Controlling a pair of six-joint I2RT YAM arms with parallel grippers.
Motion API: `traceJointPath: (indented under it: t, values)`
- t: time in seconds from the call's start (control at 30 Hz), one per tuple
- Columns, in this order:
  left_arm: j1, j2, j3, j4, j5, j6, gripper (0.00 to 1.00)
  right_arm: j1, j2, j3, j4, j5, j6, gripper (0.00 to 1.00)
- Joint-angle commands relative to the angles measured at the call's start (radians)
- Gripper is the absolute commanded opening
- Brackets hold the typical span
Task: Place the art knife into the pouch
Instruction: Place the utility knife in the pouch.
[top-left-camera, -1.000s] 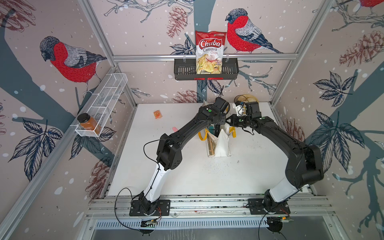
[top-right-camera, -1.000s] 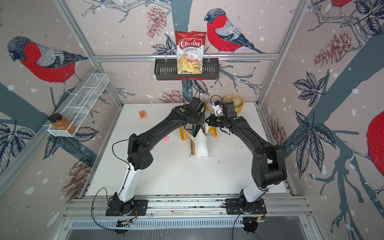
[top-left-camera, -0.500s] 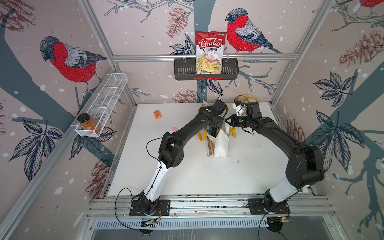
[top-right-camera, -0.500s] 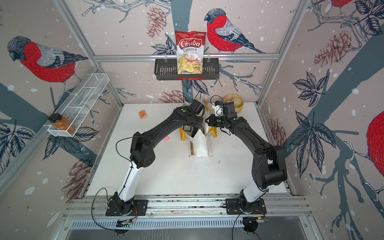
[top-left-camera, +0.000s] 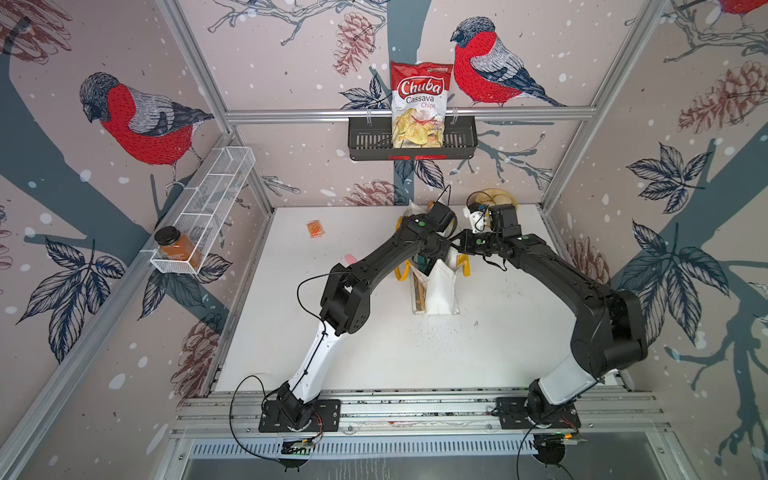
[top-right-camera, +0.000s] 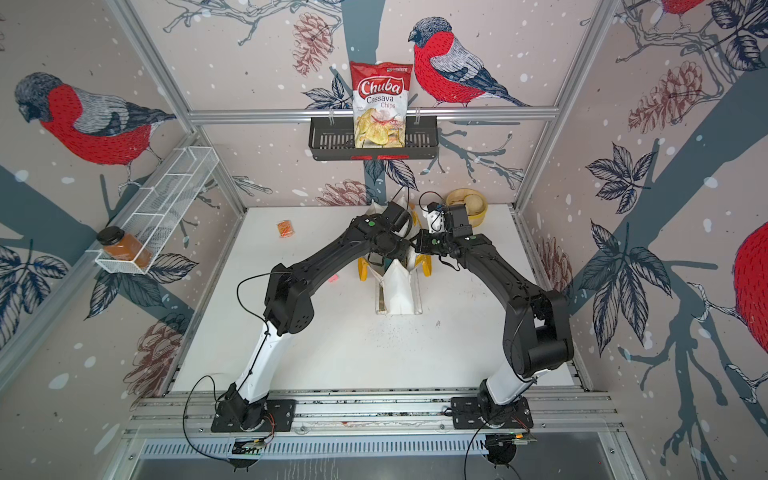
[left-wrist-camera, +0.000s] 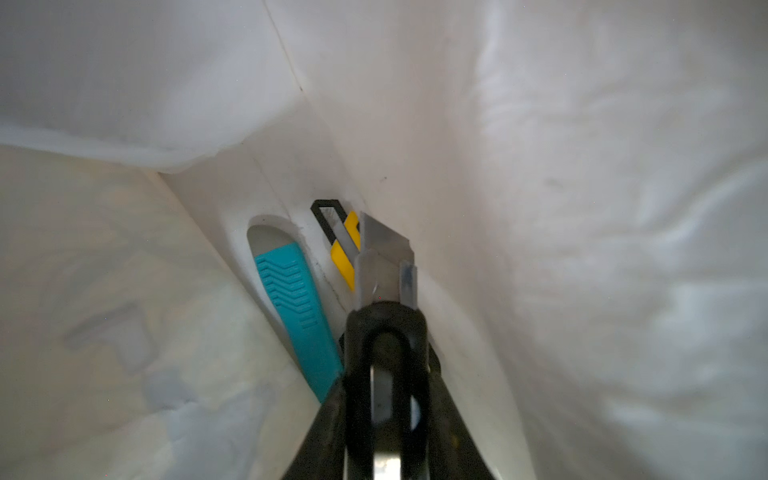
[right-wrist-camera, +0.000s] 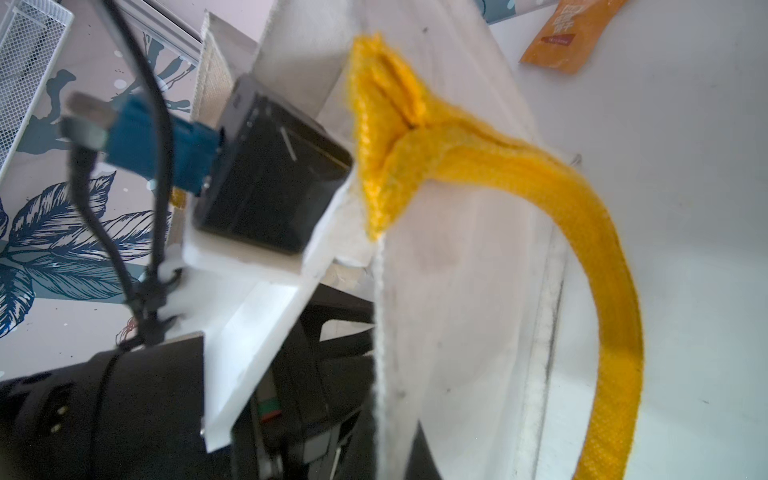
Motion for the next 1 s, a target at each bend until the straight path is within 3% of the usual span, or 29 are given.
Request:
traceJointPath:
  t: [0.0,0.47,0.97]
  values:
    - [-0.018,0.017,0.020,-0.002,0.056,0.015,0.30,0.004,0.003,0.004,0.030,-0.021,0.010,0.00]
    - [-0.023,0.057,-0.008,-0.008,0.085,0.009,0.31,-0.001,-0.015,0.011,0.020,-0.016,0.006,0.00]
    - [-0.011,0.019,-0.222,0.021,0.010,0.019,0.31,-0.059,-0.060,-0.012,0.003,-0.034,-0.009,0.00]
